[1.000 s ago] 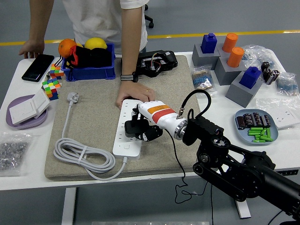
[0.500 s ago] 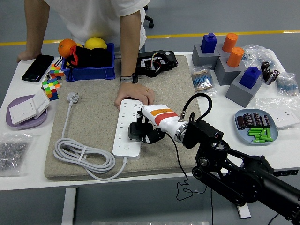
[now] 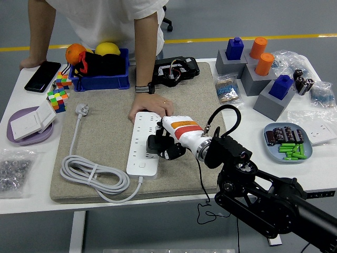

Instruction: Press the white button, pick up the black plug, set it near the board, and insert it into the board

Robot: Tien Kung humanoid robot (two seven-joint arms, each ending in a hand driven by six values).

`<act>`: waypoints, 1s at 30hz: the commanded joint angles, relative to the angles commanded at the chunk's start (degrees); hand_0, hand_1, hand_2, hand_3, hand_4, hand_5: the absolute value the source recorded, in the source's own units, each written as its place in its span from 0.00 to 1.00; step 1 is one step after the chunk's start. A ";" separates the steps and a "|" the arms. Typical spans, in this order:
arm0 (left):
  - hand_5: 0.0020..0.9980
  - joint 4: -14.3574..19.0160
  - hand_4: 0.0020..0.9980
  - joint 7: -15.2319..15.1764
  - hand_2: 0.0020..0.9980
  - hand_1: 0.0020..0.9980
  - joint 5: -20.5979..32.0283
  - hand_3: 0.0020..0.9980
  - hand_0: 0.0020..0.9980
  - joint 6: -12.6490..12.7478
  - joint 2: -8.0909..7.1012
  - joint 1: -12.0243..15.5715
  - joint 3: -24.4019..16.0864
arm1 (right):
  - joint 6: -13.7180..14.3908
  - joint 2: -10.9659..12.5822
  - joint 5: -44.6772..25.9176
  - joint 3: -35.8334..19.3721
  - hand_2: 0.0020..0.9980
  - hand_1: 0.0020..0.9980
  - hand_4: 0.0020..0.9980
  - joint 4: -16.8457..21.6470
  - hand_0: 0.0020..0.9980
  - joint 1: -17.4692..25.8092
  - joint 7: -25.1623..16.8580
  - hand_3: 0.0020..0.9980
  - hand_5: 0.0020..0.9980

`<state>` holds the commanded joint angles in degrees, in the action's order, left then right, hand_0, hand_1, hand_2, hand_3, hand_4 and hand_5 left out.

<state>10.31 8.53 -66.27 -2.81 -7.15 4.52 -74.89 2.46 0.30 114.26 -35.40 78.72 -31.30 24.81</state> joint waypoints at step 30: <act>0.01 0.00 0.62 0.12 0.65 0.66 -0.44 0.65 0.65 0.00 0.00 -0.04 -0.55 | 2.28 -0.30 -1.59 2.85 0.44 0.40 0.76 0.45 0.33 0.06 3.58 0.49 0.00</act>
<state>10.31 8.65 -66.71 -2.81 -7.15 4.48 -75.45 4.74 0.00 112.67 -32.55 79.17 -31.24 28.39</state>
